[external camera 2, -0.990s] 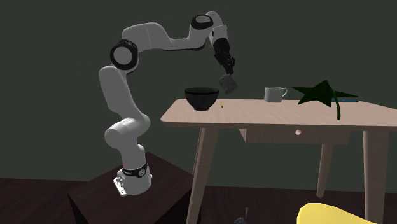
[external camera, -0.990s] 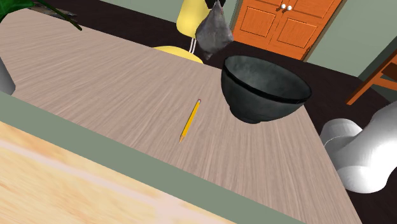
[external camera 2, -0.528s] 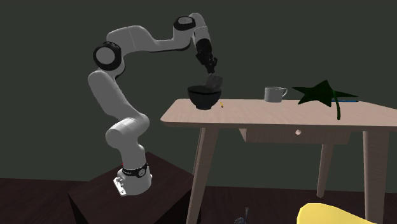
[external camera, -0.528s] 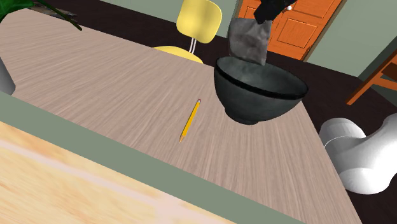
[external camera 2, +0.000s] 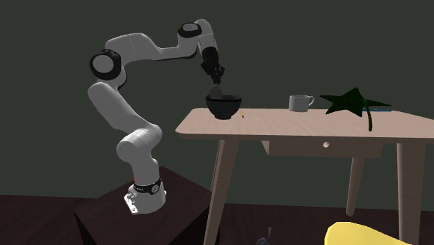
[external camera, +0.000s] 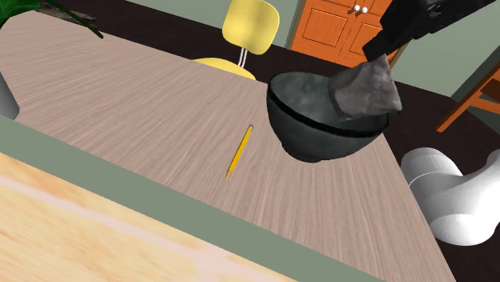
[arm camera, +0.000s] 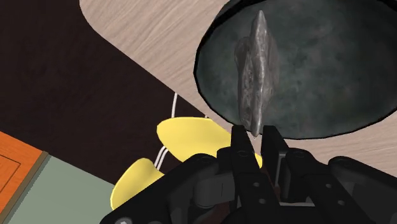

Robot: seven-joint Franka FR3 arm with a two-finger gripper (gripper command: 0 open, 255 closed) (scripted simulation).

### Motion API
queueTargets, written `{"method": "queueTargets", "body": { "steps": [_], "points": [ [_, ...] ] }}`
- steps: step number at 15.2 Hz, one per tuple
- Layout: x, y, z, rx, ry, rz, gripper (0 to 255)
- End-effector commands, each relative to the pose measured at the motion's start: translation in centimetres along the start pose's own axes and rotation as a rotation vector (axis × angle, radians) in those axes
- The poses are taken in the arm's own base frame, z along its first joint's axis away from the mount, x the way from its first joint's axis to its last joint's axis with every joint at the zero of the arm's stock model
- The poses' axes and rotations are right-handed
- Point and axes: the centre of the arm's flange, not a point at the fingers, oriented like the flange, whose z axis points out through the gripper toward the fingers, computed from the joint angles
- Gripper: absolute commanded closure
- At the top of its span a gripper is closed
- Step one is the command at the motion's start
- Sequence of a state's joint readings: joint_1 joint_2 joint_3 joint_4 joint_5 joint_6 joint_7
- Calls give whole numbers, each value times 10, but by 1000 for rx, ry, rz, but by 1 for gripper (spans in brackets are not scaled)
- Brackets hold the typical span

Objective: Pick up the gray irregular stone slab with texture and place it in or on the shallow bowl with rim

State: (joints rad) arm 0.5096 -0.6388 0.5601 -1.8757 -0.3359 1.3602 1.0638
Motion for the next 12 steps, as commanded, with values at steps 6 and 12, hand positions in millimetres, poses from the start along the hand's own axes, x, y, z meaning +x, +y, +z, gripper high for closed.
{"method": "queueTargets", "body": {
  "steps": [6, 12],
  "points": [
    [-21, -8, 29, 0, 0, 0, 255],
    [-31, -12, 43, 0, 0, 0, 255]
  ]
}}
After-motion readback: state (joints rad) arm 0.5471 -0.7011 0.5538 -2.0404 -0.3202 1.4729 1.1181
